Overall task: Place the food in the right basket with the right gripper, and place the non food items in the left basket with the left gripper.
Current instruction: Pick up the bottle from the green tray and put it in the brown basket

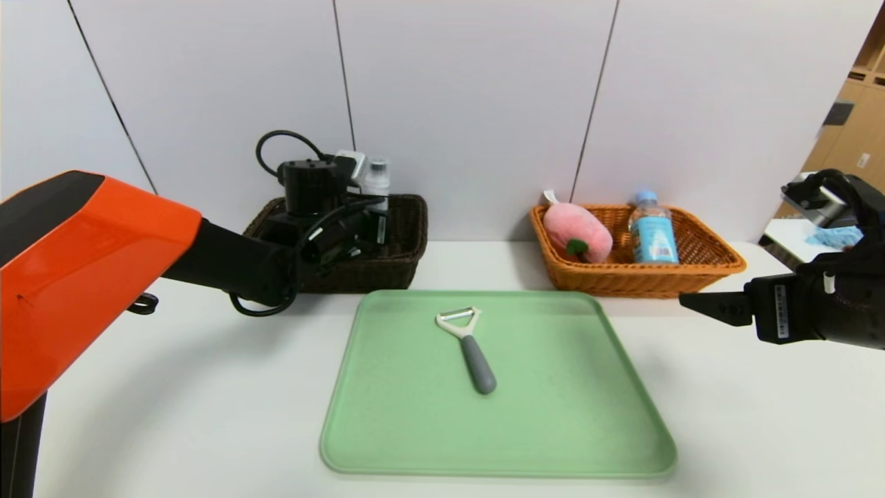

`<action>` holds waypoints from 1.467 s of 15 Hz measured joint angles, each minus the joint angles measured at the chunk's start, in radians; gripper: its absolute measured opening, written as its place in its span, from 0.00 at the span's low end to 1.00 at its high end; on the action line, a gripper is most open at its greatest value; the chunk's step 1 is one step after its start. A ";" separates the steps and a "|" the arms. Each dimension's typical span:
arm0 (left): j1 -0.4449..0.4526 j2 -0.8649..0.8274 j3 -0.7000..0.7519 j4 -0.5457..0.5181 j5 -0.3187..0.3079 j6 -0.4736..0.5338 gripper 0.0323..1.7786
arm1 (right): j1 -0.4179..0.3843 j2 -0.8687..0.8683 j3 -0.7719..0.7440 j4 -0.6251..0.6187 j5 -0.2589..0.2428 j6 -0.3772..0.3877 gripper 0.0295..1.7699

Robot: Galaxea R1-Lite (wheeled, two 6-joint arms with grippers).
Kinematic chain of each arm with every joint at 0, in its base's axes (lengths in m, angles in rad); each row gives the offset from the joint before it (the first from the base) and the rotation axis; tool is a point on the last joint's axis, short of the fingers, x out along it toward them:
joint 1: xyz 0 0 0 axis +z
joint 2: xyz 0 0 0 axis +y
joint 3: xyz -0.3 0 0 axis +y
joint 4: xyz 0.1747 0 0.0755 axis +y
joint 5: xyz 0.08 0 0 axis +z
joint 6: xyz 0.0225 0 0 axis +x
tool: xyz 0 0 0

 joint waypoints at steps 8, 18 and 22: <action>-0.003 -0.004 0.005 -0.019 0.048 0.016 0.33 | -0.001 -0.003 0.005 0.000 -0.001 0.001 0.97; -0.005 -0.057 0.000 -0.053 0.062 0.021 0.79 | 0.000 -0.021 0.022 0.000 -0.001 0.002 0.97; -0.005 -0.211 0.016 -0.024 0.061 -0.016 0.85 | 0.000 -0.030 0.042 -0.002 0.000 0.003 0.97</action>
